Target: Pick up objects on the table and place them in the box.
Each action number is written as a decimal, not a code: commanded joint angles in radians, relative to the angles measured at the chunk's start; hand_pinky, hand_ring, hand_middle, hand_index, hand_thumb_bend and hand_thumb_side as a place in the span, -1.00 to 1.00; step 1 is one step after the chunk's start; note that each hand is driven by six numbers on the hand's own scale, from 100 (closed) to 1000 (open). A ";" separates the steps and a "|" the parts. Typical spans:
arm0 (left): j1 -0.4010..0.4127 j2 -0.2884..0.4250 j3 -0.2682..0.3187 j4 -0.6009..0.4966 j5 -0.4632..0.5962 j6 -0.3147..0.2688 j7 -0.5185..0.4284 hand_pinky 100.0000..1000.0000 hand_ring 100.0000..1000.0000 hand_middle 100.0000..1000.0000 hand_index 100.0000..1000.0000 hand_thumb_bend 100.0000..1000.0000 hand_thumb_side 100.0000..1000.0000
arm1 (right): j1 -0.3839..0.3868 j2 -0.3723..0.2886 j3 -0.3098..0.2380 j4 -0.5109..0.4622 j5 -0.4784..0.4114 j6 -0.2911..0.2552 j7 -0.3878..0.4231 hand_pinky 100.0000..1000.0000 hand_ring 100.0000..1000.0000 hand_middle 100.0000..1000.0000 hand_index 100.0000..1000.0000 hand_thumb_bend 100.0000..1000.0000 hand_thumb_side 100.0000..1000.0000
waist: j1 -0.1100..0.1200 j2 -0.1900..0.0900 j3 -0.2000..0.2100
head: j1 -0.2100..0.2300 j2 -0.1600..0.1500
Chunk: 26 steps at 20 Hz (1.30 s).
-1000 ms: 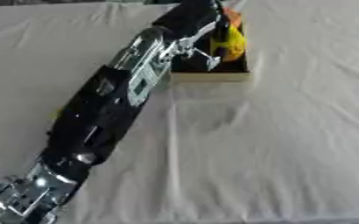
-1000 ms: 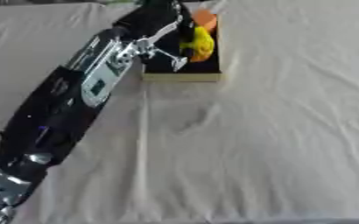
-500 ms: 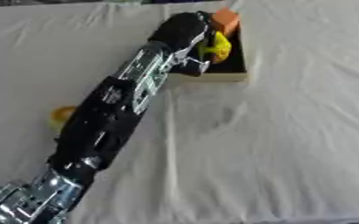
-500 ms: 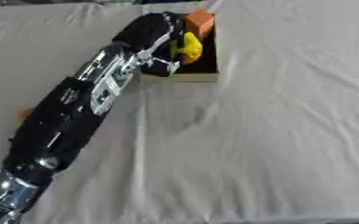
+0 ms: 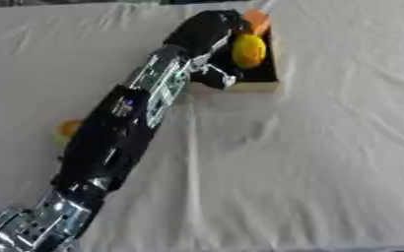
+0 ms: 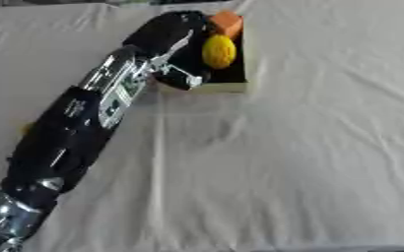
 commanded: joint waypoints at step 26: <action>0.520 0.920 -0.049 -0.876 0.790 0.122 -0.215 0.73 0.66 0.53 0.77 -0.49 -0.68 | 0.015 -0.078 -0.025 -0.015 0.027 -0.017 -0.028 0.92 0.67 0.29 0.64 -1.00 -0.03 | 0.021 -0.020 0.045 | -0.072 0.019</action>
